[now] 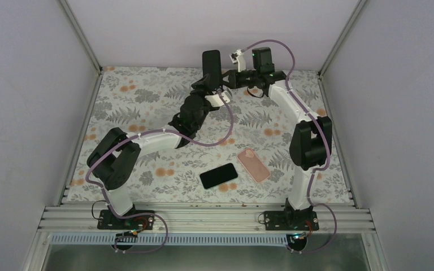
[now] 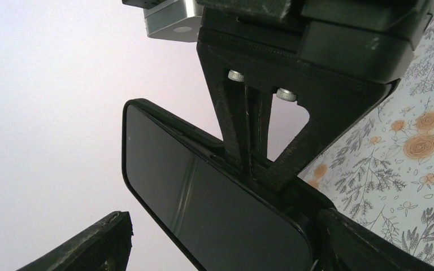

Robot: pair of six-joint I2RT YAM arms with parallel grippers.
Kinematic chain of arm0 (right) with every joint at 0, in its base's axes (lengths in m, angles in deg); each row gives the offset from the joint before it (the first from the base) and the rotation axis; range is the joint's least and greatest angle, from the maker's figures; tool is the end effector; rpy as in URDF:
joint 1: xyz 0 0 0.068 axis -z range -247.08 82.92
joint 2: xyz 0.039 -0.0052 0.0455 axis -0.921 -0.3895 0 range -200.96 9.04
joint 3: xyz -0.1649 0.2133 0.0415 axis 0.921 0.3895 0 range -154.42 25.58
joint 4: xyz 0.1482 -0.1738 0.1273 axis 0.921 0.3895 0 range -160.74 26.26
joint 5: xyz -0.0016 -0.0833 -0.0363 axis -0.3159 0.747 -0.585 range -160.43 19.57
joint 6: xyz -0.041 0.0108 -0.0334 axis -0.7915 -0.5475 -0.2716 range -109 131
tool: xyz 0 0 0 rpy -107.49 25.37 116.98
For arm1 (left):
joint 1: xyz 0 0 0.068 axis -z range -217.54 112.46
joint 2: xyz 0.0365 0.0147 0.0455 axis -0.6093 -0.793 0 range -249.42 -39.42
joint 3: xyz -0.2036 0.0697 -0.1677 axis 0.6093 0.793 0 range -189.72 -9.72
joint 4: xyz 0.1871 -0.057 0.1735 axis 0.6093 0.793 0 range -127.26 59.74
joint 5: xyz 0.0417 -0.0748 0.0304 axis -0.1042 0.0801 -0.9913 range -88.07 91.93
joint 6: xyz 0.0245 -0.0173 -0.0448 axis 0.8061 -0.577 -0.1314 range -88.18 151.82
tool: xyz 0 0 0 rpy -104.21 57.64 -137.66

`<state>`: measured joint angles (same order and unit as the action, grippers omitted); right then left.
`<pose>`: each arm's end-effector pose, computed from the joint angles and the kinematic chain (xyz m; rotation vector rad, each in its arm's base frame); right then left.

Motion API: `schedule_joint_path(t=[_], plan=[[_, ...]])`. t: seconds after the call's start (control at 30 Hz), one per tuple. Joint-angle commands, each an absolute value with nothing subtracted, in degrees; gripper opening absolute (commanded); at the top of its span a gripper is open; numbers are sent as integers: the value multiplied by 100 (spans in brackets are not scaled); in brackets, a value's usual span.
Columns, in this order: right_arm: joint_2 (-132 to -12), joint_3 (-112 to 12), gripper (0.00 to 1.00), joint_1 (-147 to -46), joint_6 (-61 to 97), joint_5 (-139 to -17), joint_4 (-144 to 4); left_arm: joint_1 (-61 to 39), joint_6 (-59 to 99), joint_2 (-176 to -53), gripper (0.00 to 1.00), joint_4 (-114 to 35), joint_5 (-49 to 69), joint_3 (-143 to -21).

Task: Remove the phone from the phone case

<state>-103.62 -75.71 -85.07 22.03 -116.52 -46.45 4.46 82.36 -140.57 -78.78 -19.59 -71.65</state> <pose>0.4238 0.1646 0.3101 -0.5997 2.1197 1.1631 0.3103 -0.2617 0.2684 0.8892 1.2660 0.4053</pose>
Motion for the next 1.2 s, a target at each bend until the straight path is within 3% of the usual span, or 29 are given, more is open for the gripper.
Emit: schedule_joint_path(t=[0.0,0.37,0.7,1.0,1.1,1.17], plan=[[-9987,-7483,4,-8606,2145,-12083,-4605,192,8312,-13949,81,-8694,-2532,-7214],[-9866,-7003,4,-8707,2266,-12306,-4798,-168,8943,-14212,84,-9895,-2827,-7100],[-9819,-7005,3,-8992,2293,-12448,-4810,-328,8714,-14379,64,-9677,-2652,-7414],[-9782,-7124,3,-9273,2220,-12492,-4755,-256,7917,-14346,38,-8693,-2049,-7800],[-9813,-7144,3,-9281,2225,-12484,-4746,-238,7688,-14378,14,-7987,-1645,-8062],[-9813,-7141,3,-9271,2220,-12467,-4745,-231,7640,-14402,6,-7925,-1543,-8033]])
